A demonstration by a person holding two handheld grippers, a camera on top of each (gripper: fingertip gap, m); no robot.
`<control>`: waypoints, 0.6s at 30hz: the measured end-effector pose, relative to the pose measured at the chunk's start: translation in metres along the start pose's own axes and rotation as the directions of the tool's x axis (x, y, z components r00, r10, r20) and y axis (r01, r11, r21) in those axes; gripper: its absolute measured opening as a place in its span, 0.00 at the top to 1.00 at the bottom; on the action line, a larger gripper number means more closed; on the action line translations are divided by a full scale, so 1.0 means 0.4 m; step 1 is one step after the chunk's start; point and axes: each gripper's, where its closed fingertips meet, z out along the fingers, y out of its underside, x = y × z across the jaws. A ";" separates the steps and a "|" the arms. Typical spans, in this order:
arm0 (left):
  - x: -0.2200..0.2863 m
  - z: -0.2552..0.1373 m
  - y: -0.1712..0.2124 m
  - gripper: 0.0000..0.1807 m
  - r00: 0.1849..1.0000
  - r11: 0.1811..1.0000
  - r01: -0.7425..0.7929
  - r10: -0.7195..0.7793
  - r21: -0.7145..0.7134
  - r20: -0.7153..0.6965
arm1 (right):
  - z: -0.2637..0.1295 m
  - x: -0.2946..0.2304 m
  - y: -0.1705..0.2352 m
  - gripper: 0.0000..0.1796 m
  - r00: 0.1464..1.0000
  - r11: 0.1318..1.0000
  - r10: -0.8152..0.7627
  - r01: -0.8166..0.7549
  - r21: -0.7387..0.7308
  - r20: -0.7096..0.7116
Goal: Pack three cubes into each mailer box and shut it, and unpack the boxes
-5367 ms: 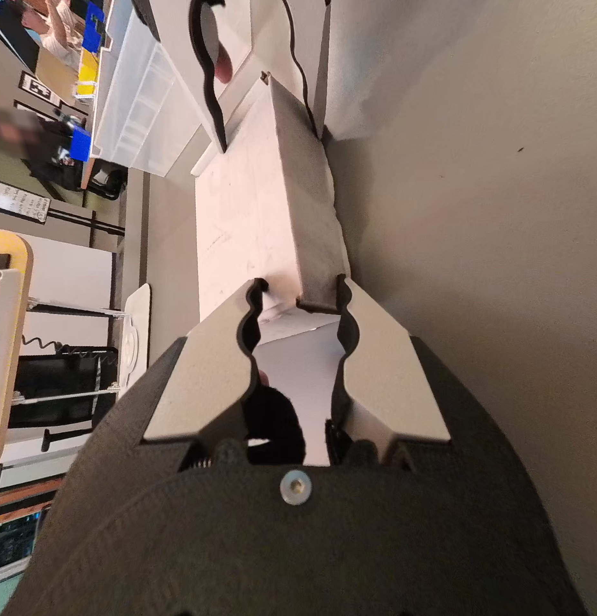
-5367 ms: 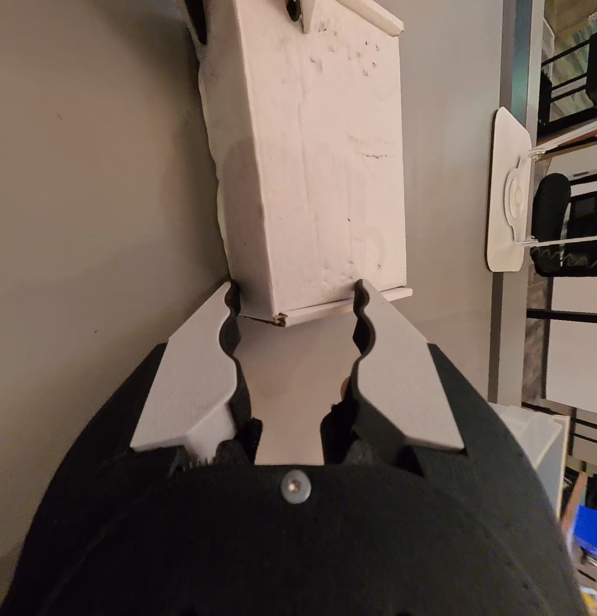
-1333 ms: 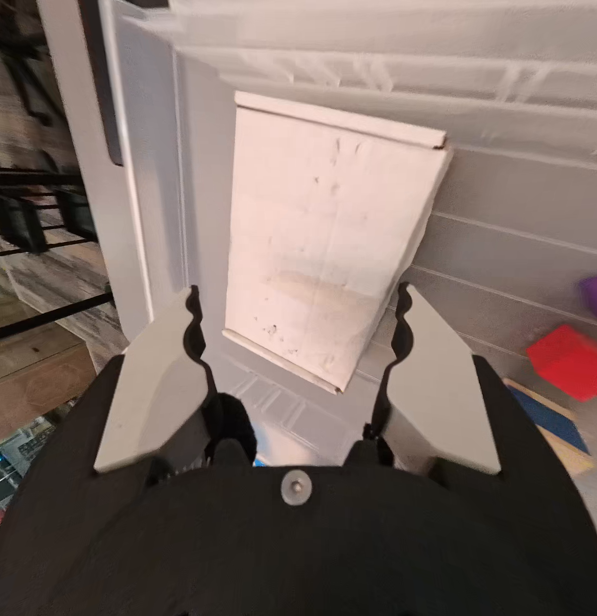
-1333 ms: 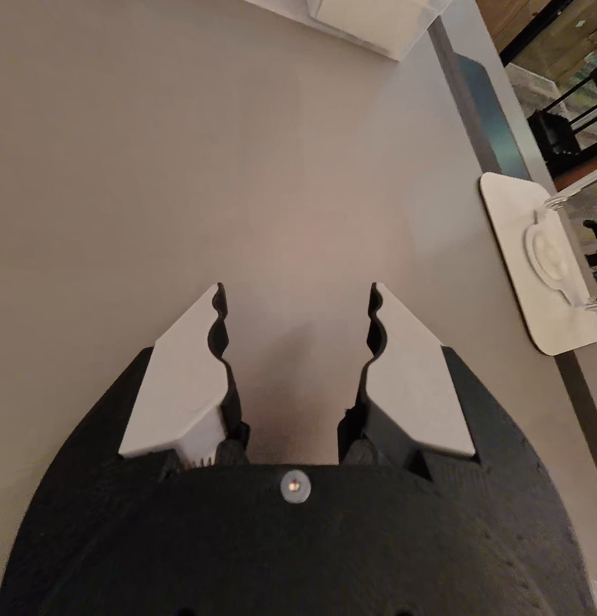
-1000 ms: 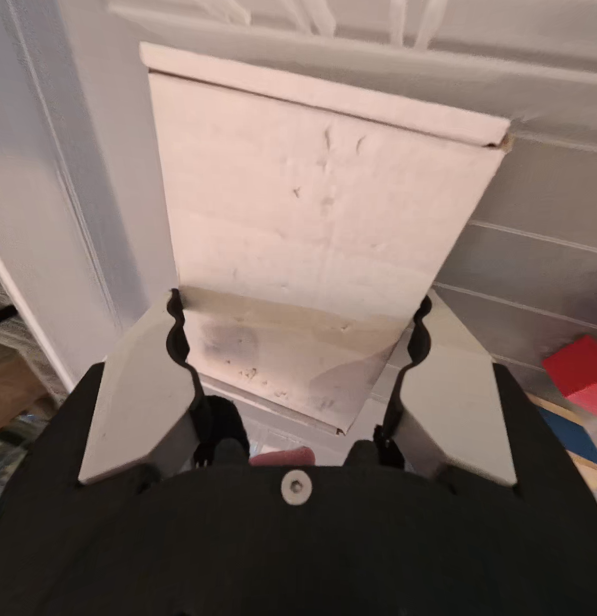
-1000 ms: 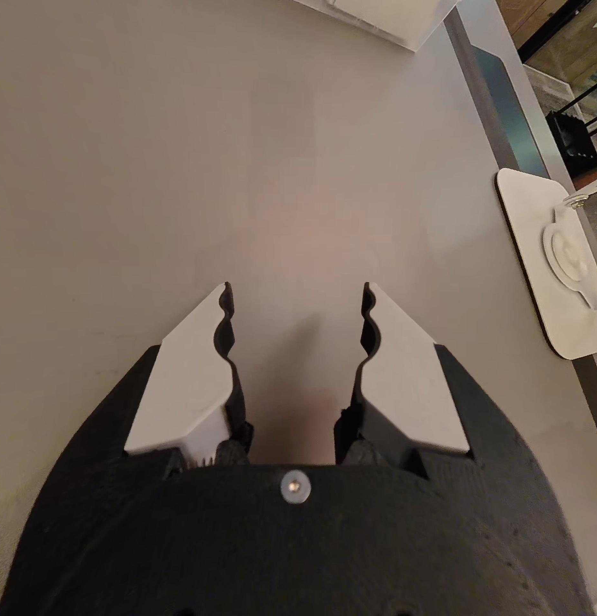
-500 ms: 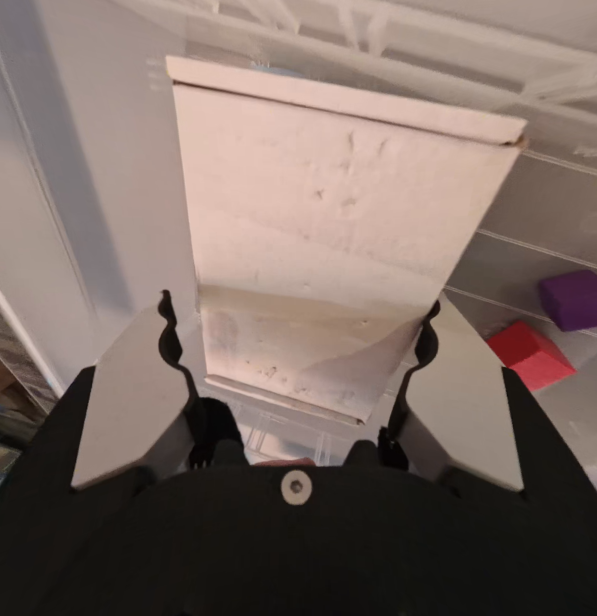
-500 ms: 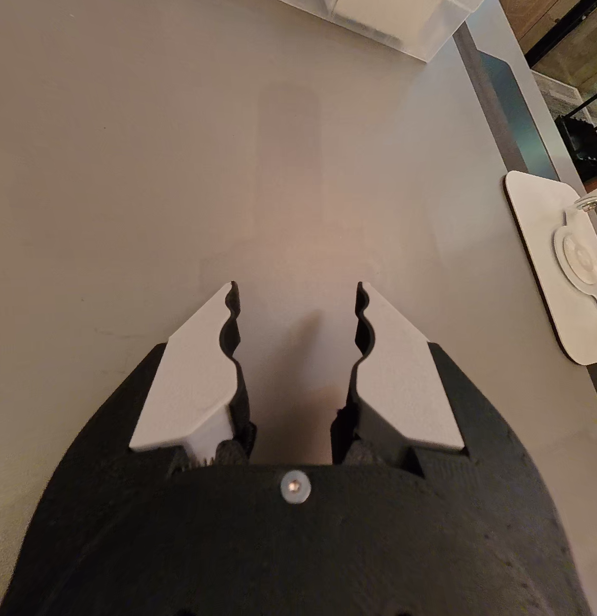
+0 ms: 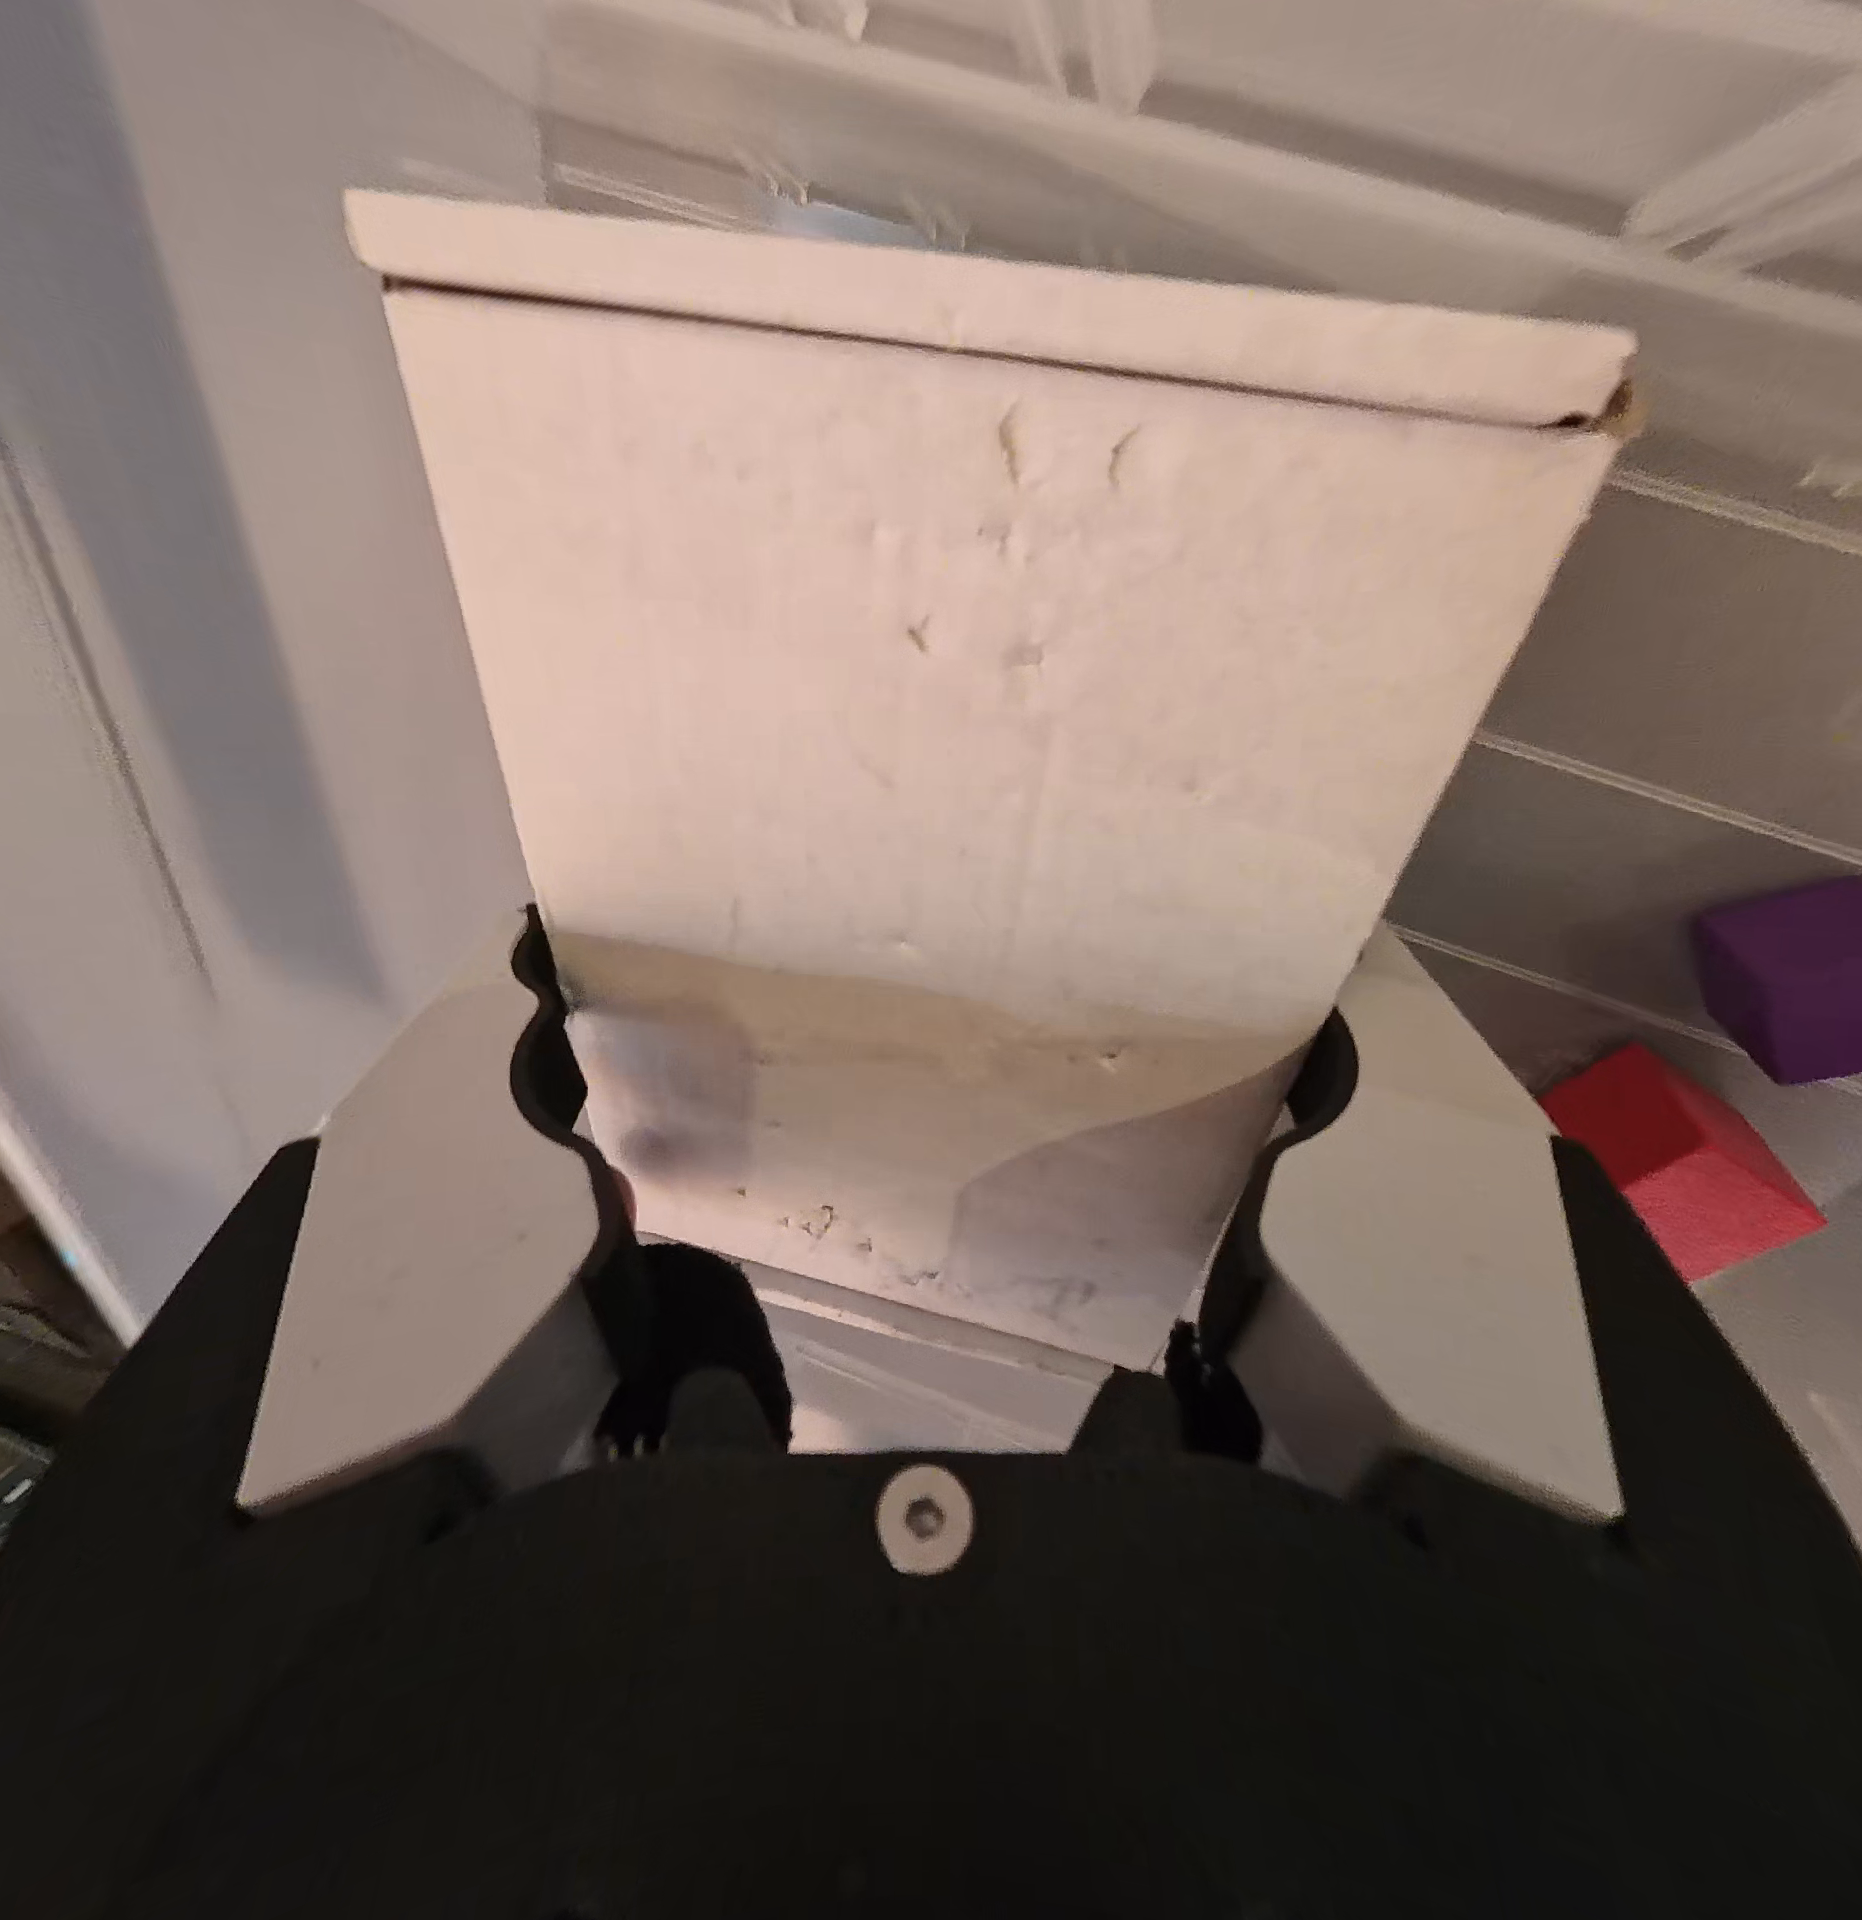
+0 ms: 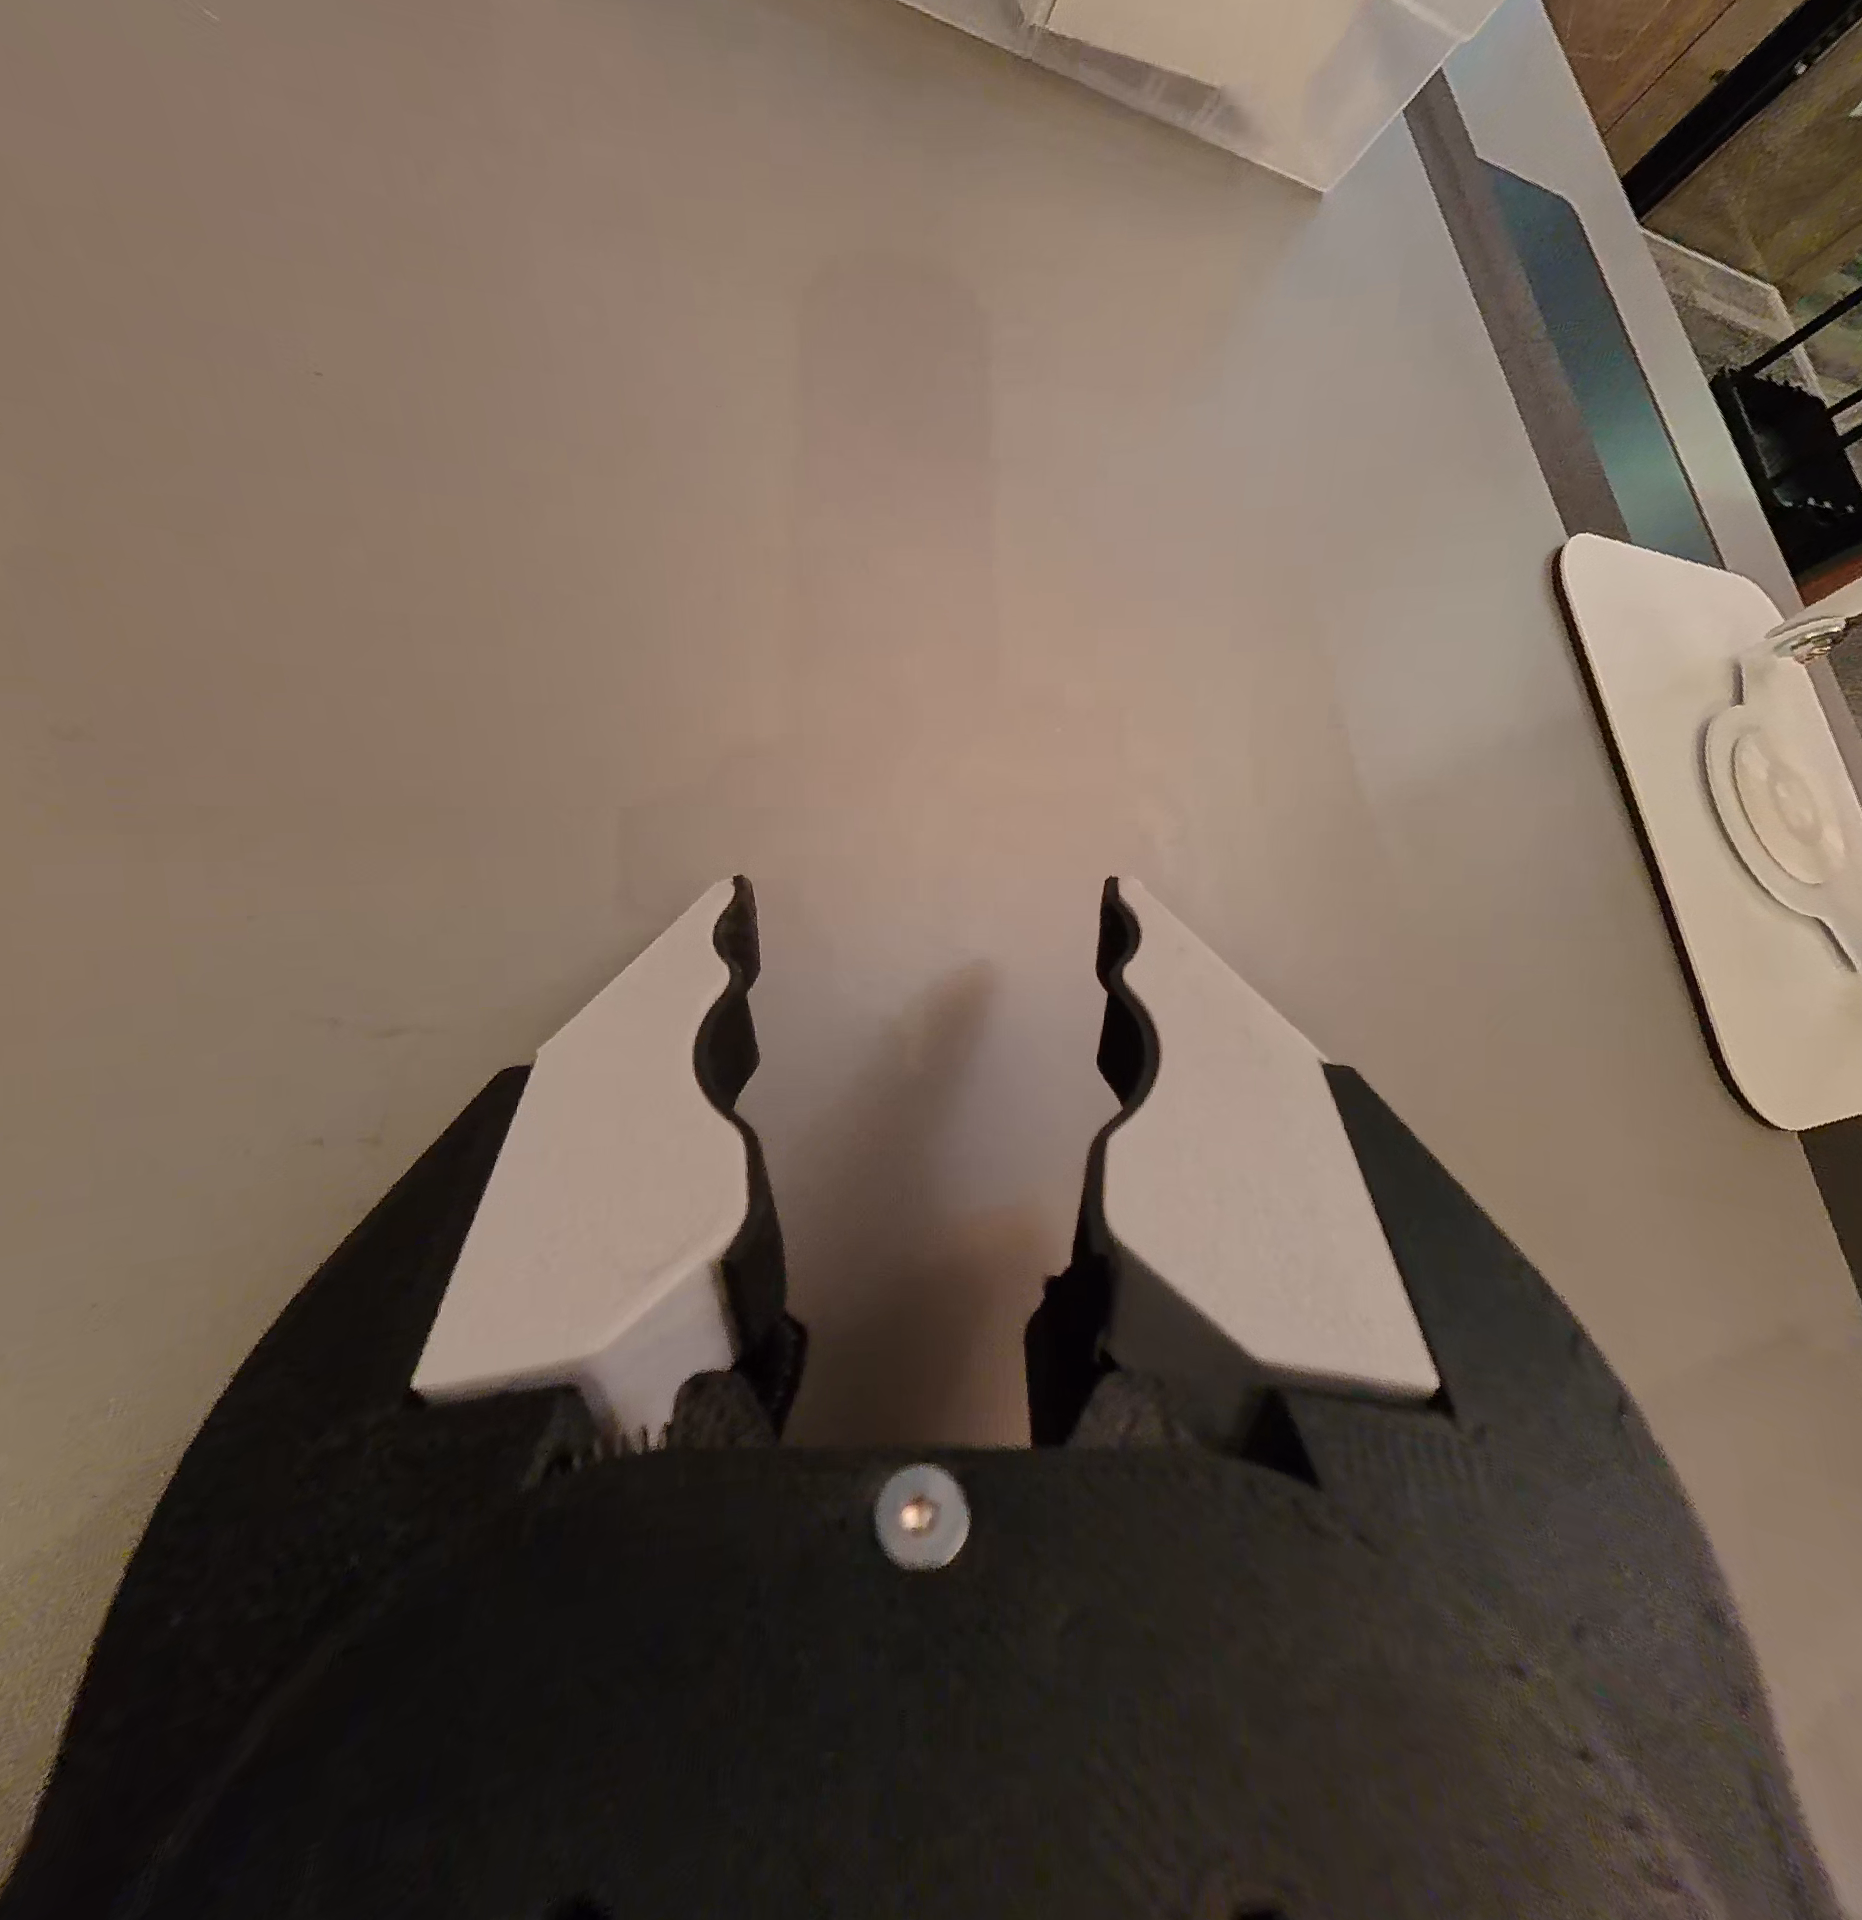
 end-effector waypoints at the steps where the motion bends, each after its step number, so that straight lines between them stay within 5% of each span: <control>1: 0.001 -0.006 -0.002 0.24 1.000 1.000 0.005 -0.005 0.012 0.008 | 0.000 0.000 0.000 0.64 1.000 1.000 -0.001 0.001 -0.001 -0.001; 11: -0.023 -0.175 -0.005 0.24 0.991 0.991 0.043 -0.059 0.124 0.123 | -0.003 0.006 0.005 0.66 1.000 1.000 -0.020 0.020 -0.015 -0.021; 18: 0.027 -0.389 -0.168 0.24 0.987 0.975 -0.073 0.041 0.210 0.156 | -0.034 0.043 -0.002 0.66 0.996 1.000 -0.019 0.019 0.001 -0.090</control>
